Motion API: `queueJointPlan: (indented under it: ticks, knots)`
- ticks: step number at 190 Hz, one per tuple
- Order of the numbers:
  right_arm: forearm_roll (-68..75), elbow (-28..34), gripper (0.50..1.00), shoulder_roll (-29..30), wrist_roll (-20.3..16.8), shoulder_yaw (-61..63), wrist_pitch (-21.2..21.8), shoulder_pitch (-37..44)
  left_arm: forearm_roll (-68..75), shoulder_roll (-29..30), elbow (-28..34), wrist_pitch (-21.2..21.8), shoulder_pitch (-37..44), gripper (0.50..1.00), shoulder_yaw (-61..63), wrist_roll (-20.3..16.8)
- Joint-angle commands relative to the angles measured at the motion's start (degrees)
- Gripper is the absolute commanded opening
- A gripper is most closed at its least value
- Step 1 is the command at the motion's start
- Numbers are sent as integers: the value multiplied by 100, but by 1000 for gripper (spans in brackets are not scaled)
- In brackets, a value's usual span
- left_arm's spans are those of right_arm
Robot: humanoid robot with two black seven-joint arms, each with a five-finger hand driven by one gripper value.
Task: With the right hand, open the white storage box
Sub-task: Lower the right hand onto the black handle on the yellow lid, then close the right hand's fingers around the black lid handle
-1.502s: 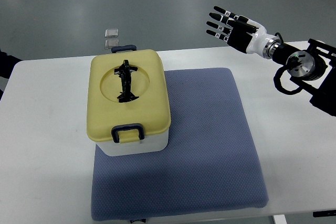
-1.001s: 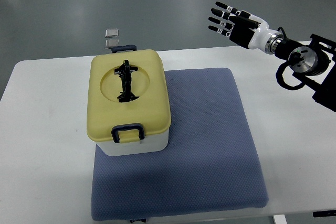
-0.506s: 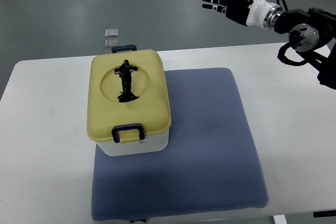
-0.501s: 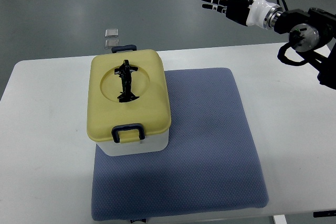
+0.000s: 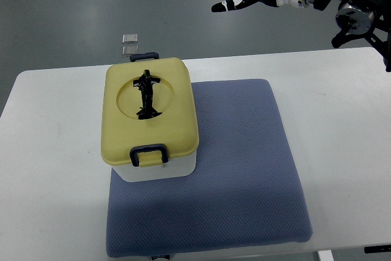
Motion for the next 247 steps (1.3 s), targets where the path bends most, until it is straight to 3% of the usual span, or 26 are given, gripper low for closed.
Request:
queueJointPlan:
  ticks: [1, 84, 126, 210, 247]
  knots:
    - [-668, 167, 924, -28, 174, 6, 46, 95, -1, 0, 0, 1, -2, 1000, 0, 0]
    - [-3497, 984, 924, 376, 499, -240, 125, 869, -1, 0, 0, 1, -2, 1000, 0, 0]
    - [-4104, 1002, 924, 789, 850, -1180, 116, 1704, -1, 0, 0, -7, -2, 1000, 0, 0]
    - [-5387, 984, 924, 1888, 938, -1954, -112, 2301, -1, 0, 0, 1, -2, 1000, 0, 0]
    - [-5642, 949, 924, 1941, 938, -2297, -393, 2310, -1, 0, 0, 1, -2, 1000, 0, 0]
